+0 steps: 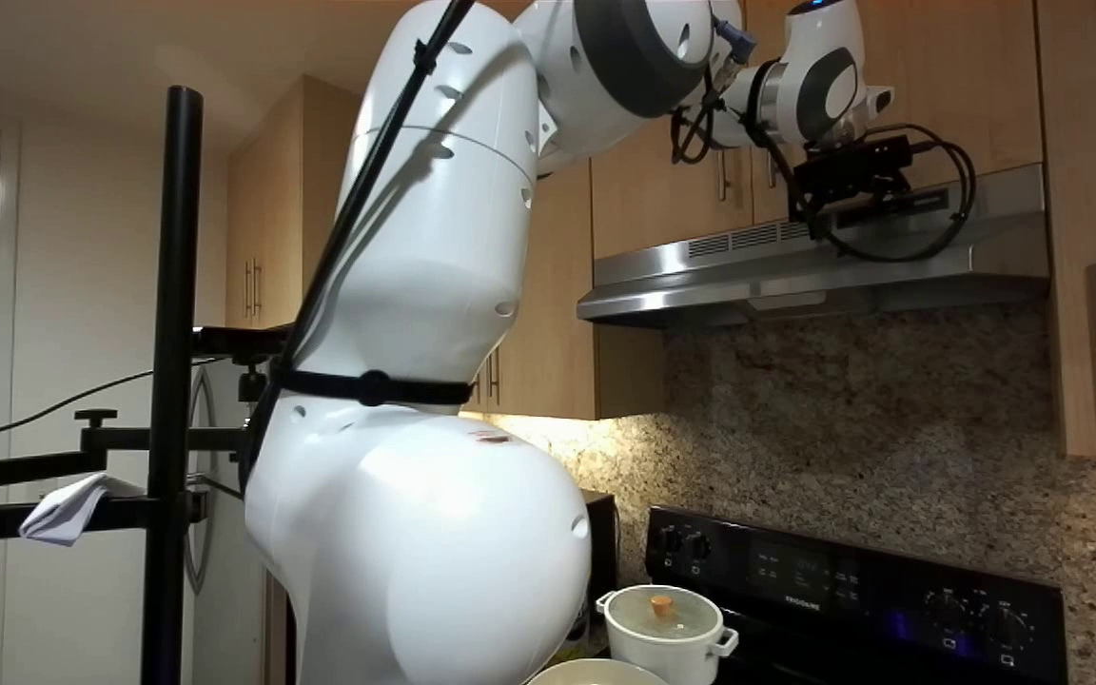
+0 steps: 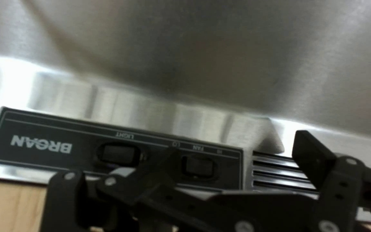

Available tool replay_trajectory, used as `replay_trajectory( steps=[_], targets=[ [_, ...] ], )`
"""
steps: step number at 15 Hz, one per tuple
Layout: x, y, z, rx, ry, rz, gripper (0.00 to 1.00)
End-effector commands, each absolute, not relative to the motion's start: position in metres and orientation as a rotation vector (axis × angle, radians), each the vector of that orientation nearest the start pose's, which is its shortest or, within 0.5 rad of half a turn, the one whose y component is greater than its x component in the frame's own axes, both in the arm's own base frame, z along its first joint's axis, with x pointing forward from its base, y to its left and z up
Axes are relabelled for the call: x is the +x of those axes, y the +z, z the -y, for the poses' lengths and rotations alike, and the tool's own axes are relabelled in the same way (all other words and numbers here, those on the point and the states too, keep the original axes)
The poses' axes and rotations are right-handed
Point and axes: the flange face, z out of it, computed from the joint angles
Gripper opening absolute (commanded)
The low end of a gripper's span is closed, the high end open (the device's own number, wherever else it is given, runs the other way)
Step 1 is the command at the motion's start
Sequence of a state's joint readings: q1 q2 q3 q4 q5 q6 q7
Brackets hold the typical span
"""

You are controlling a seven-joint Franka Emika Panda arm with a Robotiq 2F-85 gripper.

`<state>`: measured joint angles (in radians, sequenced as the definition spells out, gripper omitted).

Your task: Turn on the light

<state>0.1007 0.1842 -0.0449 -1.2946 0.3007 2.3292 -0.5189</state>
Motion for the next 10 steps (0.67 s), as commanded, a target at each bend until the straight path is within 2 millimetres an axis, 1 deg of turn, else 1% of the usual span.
replay_trajectory(
  steps=[1, 4, 7, 10],
  targets=[
    [0.644, 0.741, -0.046, -2.67, -1.308, 0.618, 1.0],
    [0.638, 0.741, -0.045, -2.664, -1.312, 0.609, 1.0],
    [0.626, 0.74, -0.042, -2.671, -1.354, 0.538, 1.0],
    [0.615, 0.734, -0.044, -2.669, -1.367, 0.465, 1.0]
  ],
)
